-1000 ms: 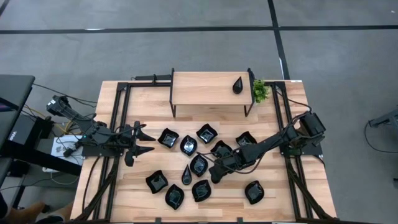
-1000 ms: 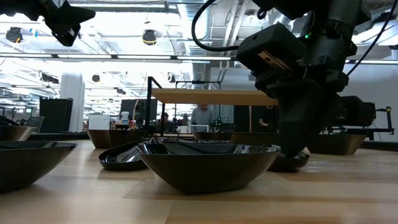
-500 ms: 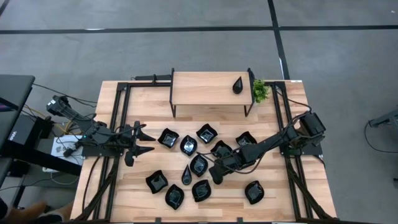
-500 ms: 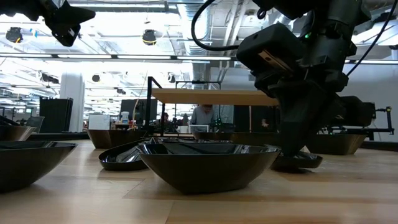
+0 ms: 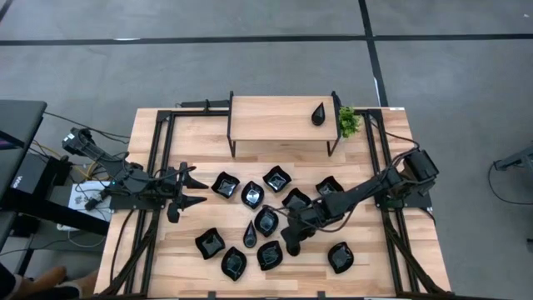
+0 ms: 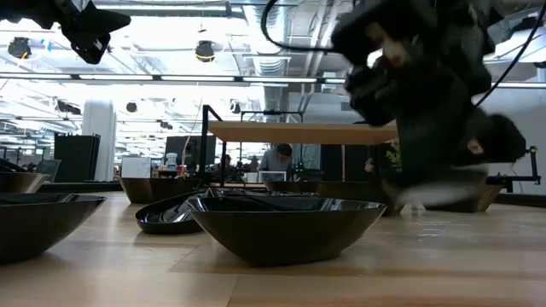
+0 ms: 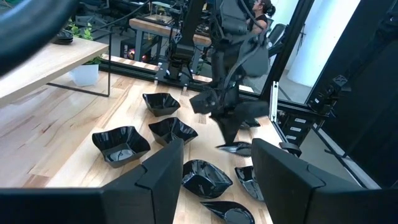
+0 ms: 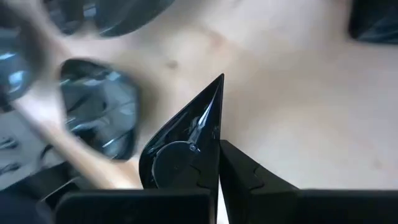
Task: Pick & Place Mini shaped plates
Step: Stack the right black drop shaped plate on top of the other black drop shaped plates on the shelf
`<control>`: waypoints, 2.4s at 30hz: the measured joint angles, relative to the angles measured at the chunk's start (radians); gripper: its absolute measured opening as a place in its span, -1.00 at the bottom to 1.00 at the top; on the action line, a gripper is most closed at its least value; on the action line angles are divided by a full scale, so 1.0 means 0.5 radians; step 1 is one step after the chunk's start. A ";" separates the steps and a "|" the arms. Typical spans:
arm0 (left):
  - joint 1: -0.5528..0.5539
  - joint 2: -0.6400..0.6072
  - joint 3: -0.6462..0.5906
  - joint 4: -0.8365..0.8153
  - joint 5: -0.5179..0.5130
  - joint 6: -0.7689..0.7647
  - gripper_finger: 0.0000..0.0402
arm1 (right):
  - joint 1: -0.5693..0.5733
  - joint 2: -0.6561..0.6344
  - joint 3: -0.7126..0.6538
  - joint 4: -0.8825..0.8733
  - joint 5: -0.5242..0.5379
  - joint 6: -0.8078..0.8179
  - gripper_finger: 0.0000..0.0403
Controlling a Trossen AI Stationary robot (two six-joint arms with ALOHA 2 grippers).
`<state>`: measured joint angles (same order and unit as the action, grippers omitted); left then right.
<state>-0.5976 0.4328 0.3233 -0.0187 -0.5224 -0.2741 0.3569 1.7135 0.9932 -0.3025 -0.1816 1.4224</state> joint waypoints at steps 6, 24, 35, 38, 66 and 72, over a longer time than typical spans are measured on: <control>0.000 0.000 0.000 0.000 0.000 0.000 -0.05 | -0.011 -0.281 0.000 -0.007 -0.017 -0.081 -1.00; 0.000 0.000 0.000 0.003 0.000 -0.003 -0.05 | -1.064 -1.174 0.002 -0.288 0.263 -0.967 -1.00; 0.002 0.000 0.000 0.011 -0.012 -0.008 -0.05 | -1.899 -1.077 0.423 -0.940 0.150 -1.440 -1.00; 0.002 0.000 0.000 0.020 -0.017 -0.008 -0.05 | -2.092 -0.974 0.620 -1.167 0.078 -1.455 -1.00; 0.010 0.000 0.000 0.042 -0.085 -0.045 -0.05 | -2.451 -0.190 1.265 -1.818 0.056 -1.785 -1.00; 0.010 0.000 0.000 0.042 -0.107 -0.045 -0.05 | -2.425 -0.175 1.228 -1.821 0.088 -1.712 -1.00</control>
<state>-0.5926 0.4328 0.3233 0.0025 -0.5760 -0.2966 -0.8555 1.6260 1.6071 -1.2128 -0.1377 0.5663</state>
